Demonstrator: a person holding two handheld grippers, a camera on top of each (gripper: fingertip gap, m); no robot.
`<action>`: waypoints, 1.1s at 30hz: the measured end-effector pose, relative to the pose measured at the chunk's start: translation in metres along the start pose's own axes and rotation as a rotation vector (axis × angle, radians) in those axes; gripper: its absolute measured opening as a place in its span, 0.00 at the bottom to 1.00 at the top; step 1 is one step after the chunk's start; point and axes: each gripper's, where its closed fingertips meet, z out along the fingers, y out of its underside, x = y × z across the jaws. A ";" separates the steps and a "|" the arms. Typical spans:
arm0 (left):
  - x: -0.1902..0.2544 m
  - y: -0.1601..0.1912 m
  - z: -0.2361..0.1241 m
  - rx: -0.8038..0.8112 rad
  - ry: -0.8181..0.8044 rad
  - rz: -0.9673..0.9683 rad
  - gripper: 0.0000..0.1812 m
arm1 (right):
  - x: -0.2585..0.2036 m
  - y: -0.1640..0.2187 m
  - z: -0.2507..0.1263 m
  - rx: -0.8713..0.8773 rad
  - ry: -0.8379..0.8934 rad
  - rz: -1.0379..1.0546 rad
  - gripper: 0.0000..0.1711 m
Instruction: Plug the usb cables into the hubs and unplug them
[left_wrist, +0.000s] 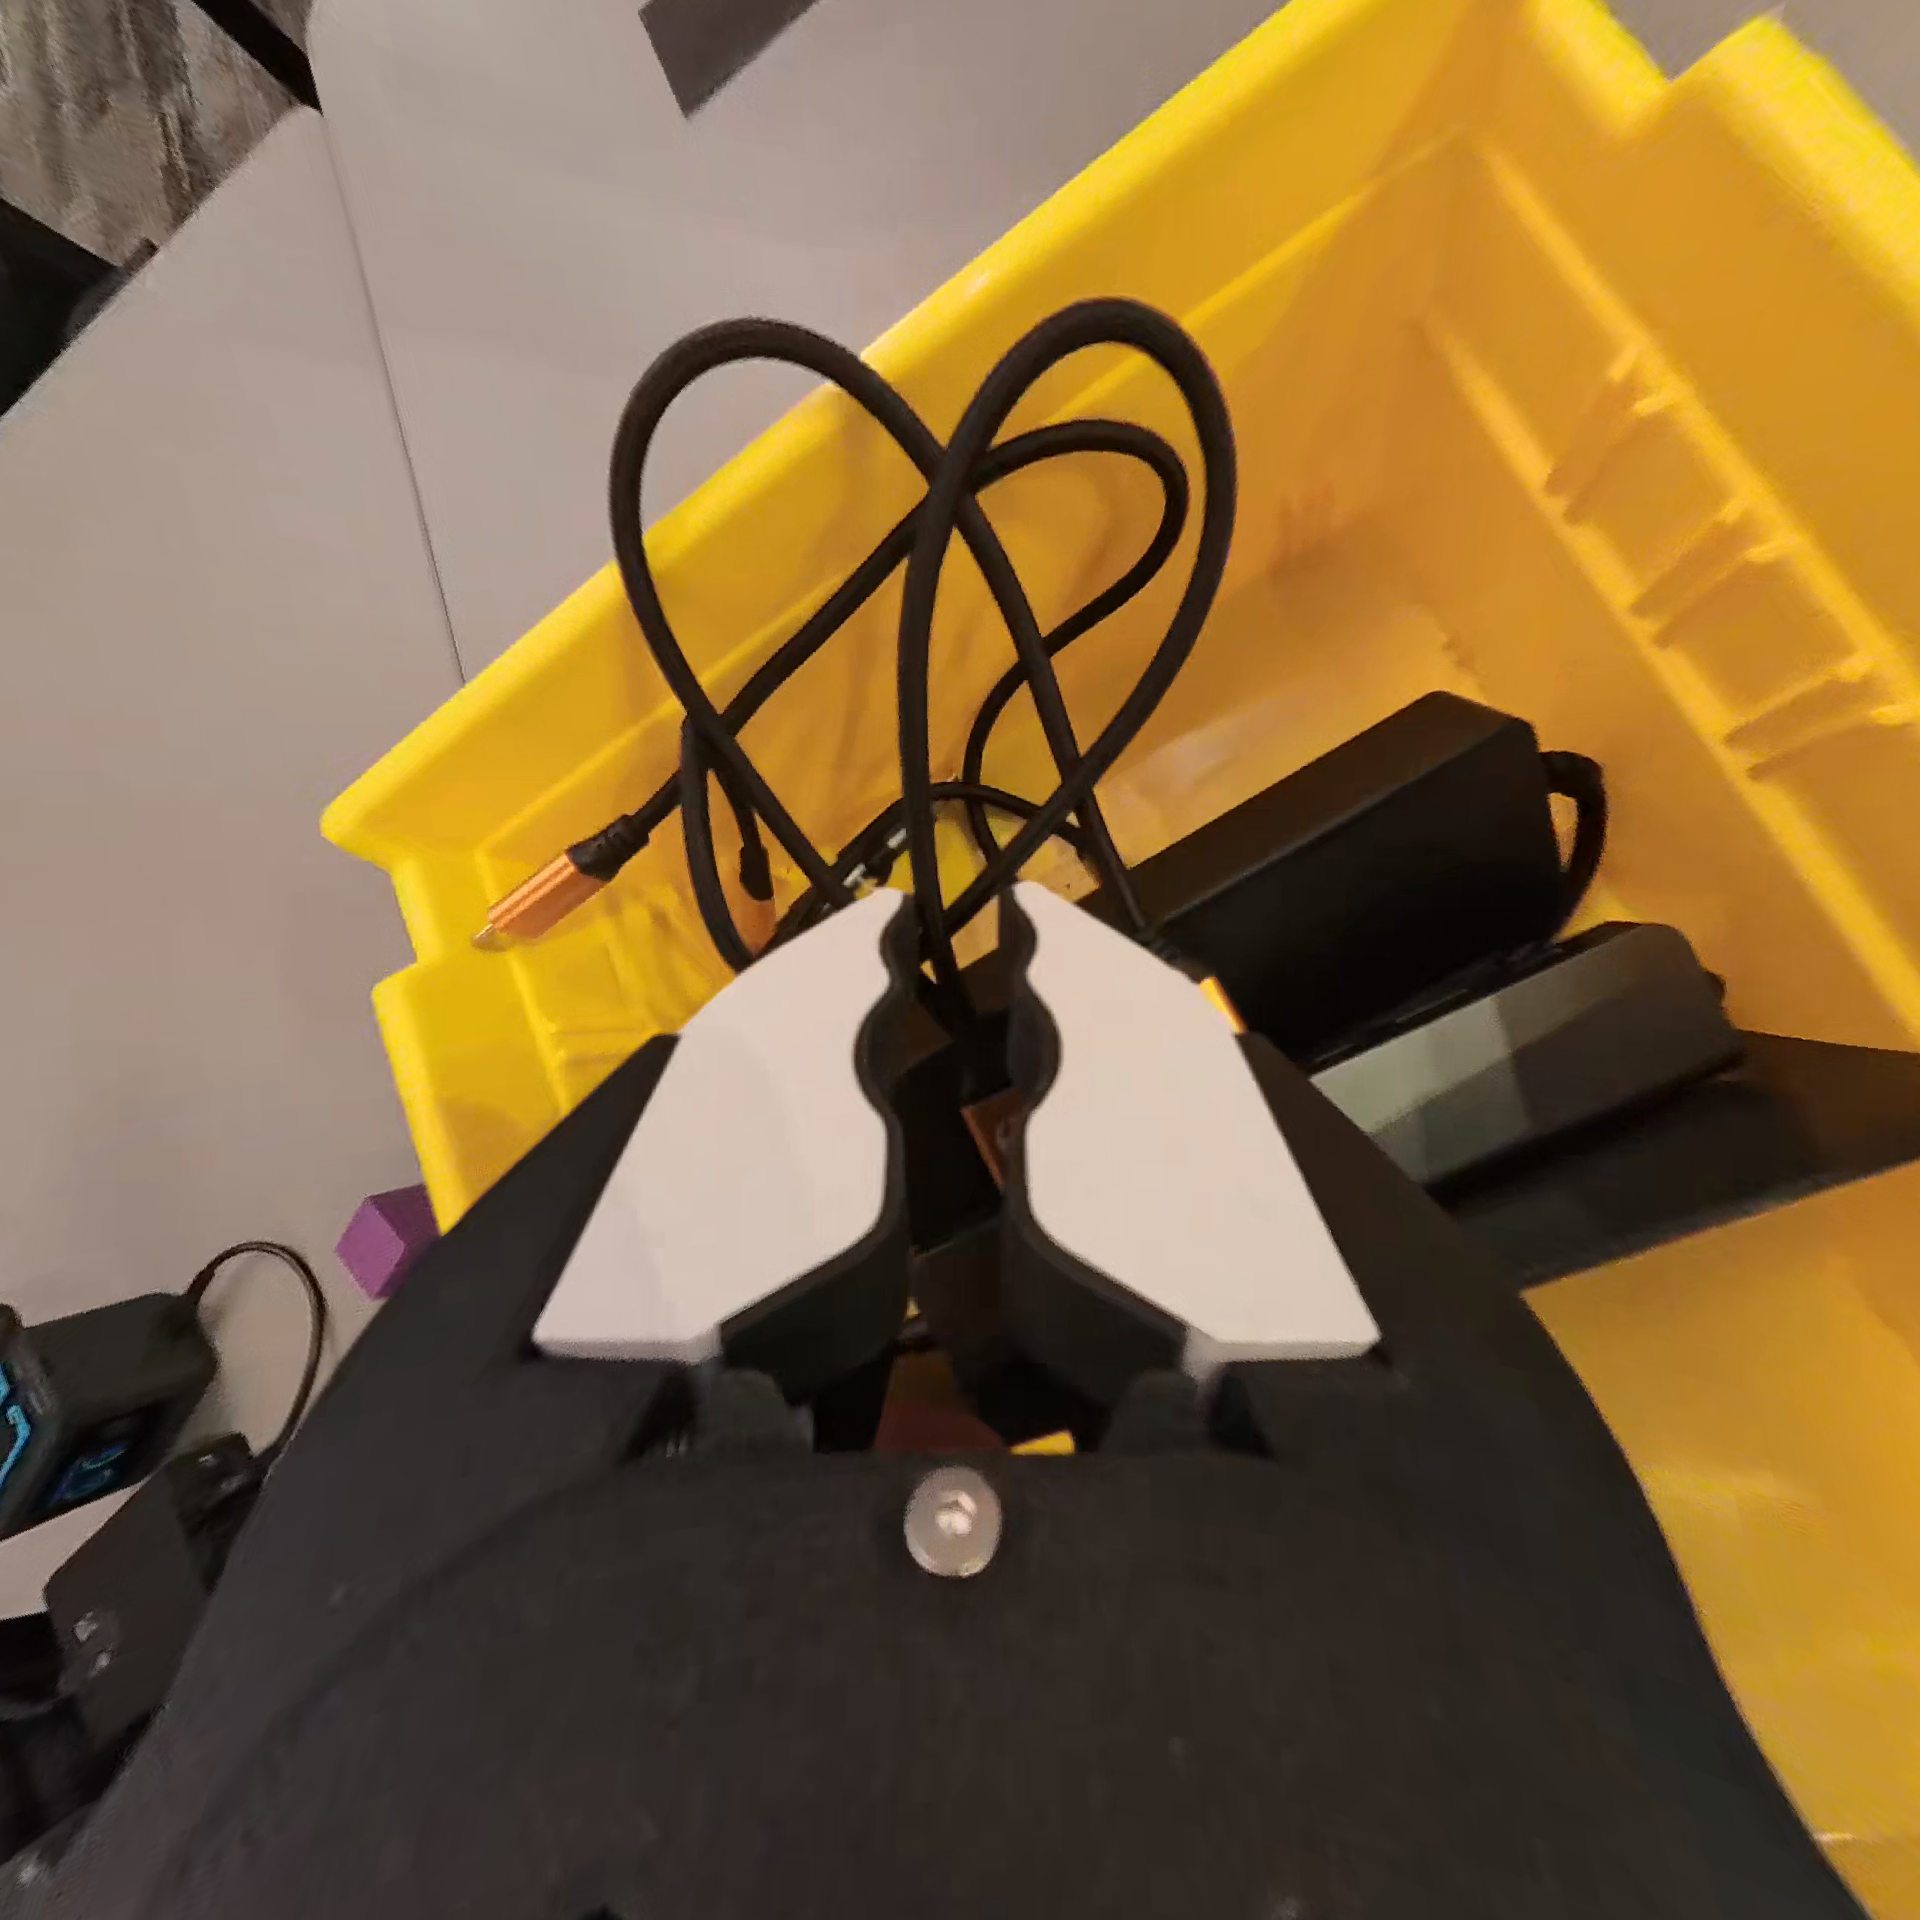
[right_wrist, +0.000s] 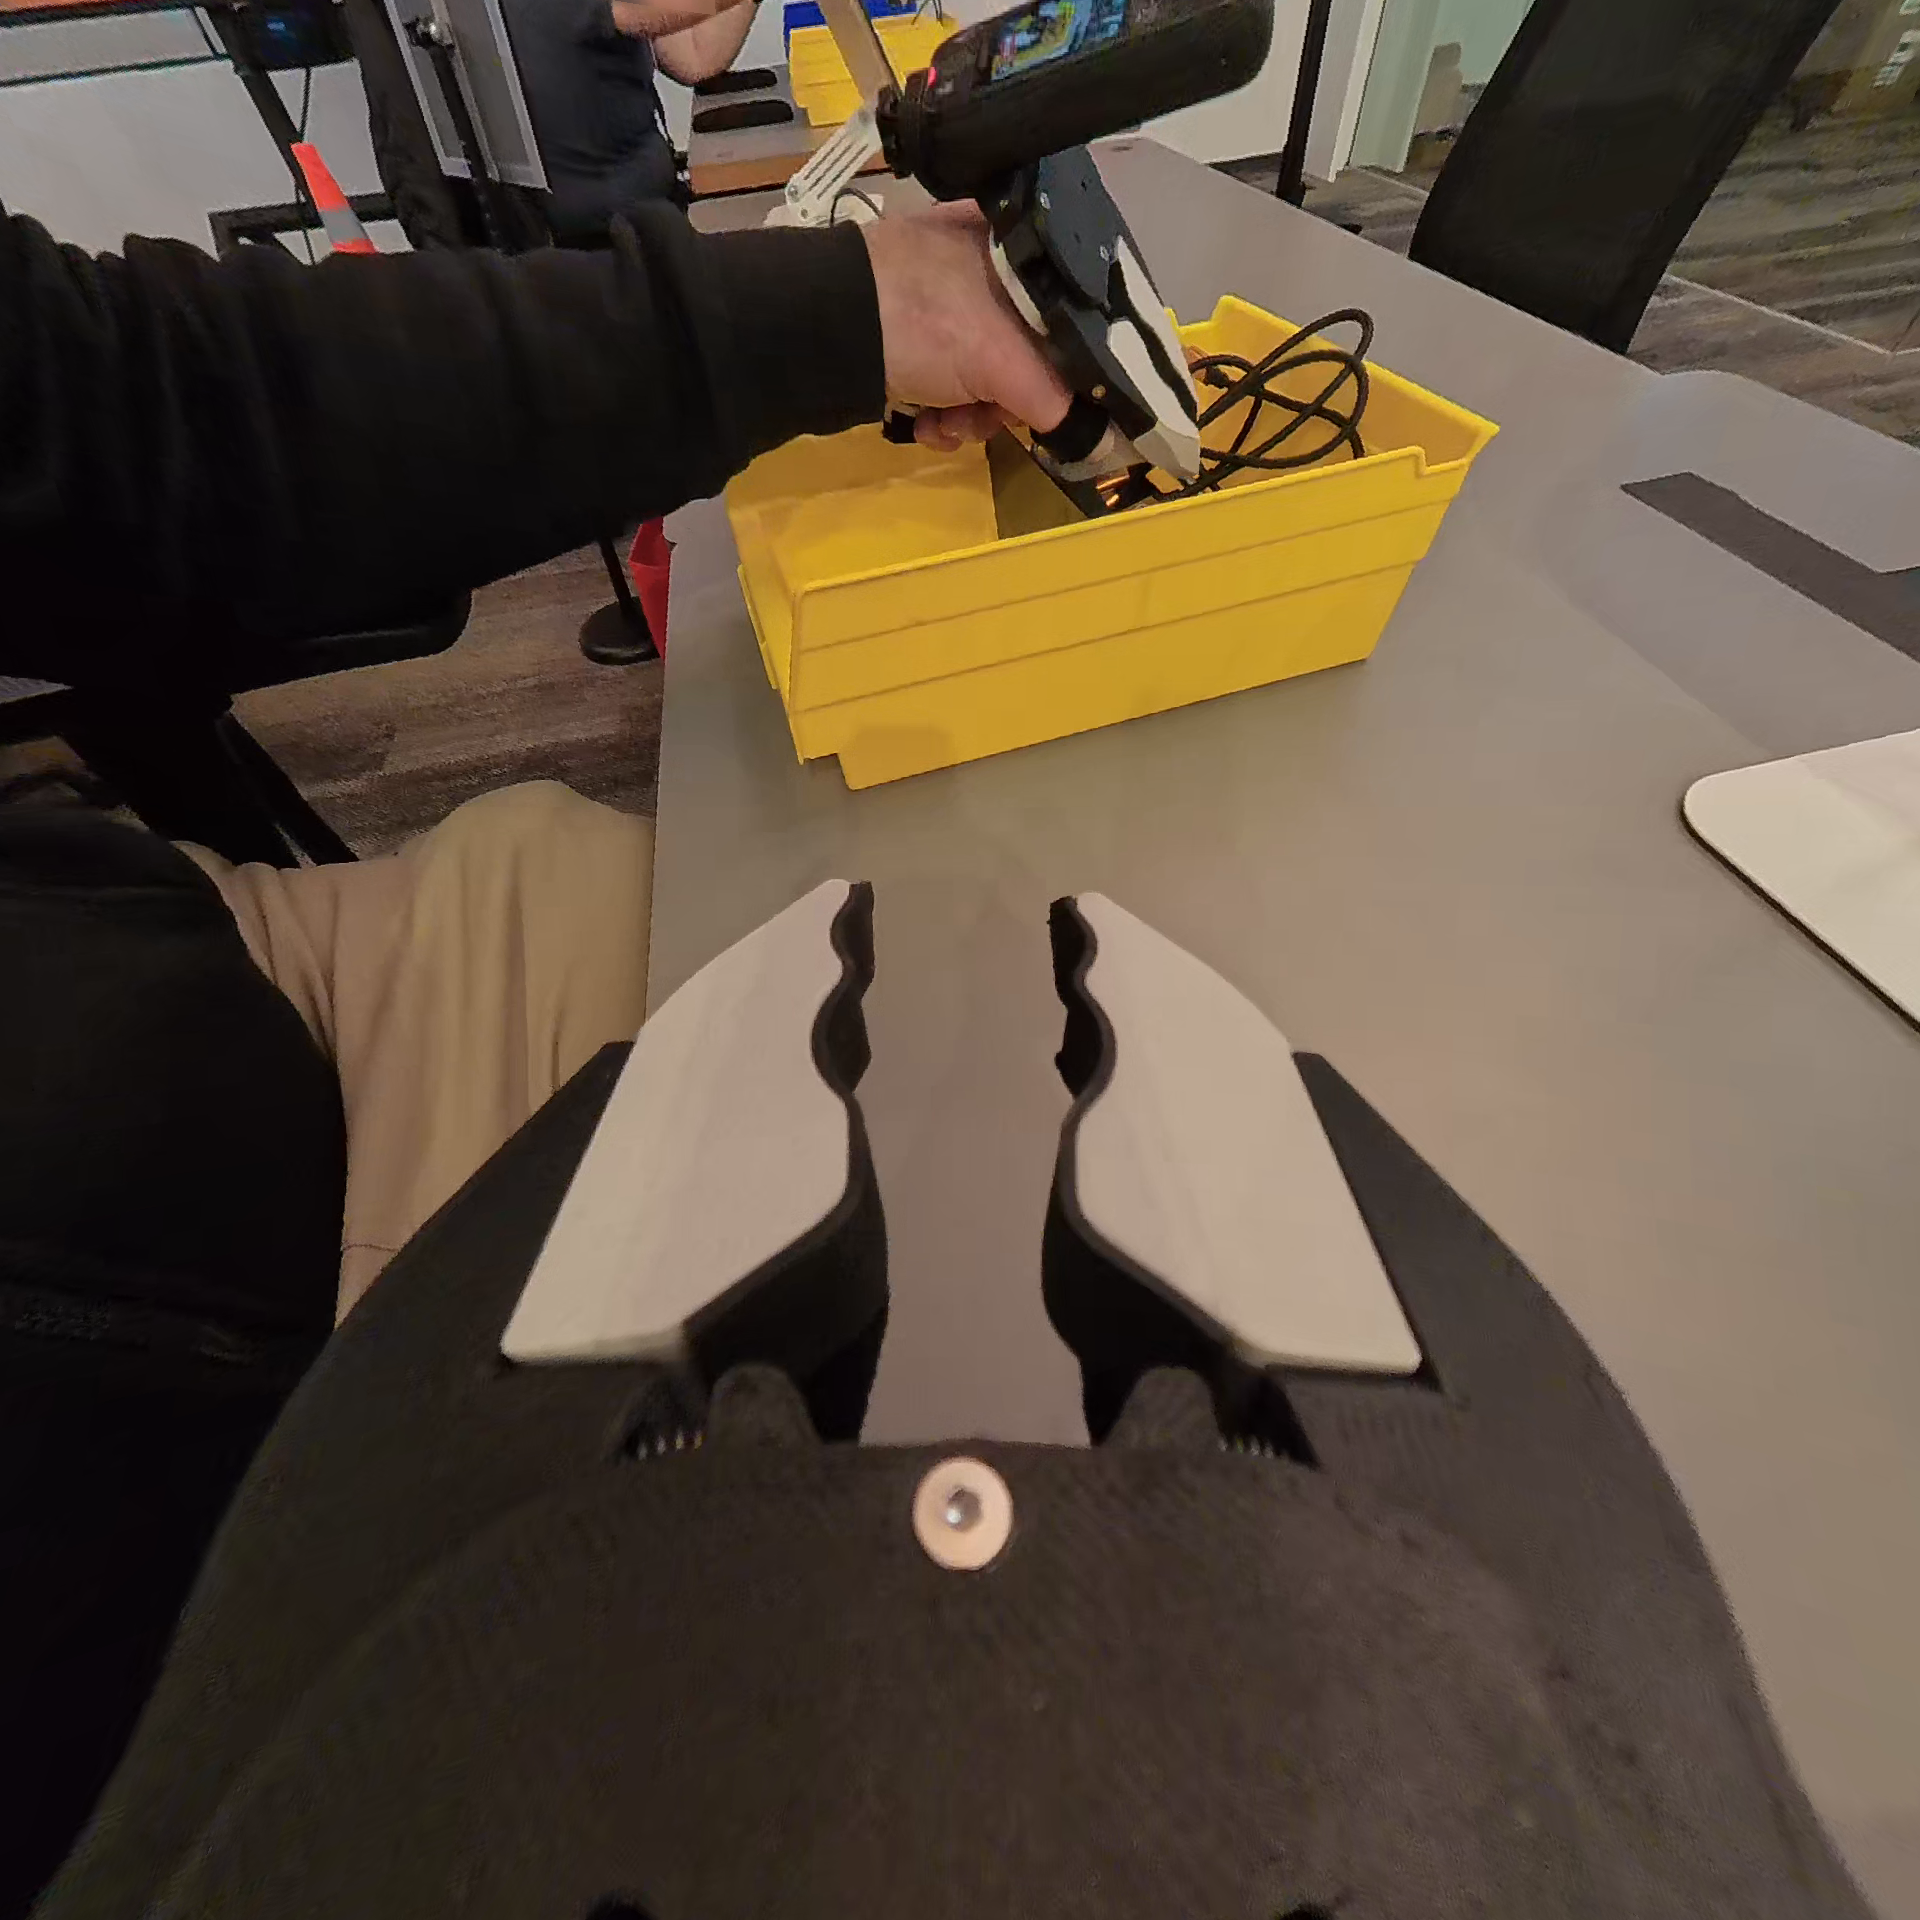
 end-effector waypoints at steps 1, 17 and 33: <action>-0.001 -0.001 0.002 0.007 -0.006 0.011 0.07 | 0.000 0.000 0.000 0.001 -0.001 0.004 0.19; -0.019 -0.041 -0.037 0.265 -0.029 0.104 0.02 | 0.008 0.005 0.010 -0.016 0.011 0.019 0.26; -0.023 -0.087 -0.097 0.449 0.016 -0.027 0.03 | 0.018 -0.006 0.017 -0.005 0.066 0.088 0.37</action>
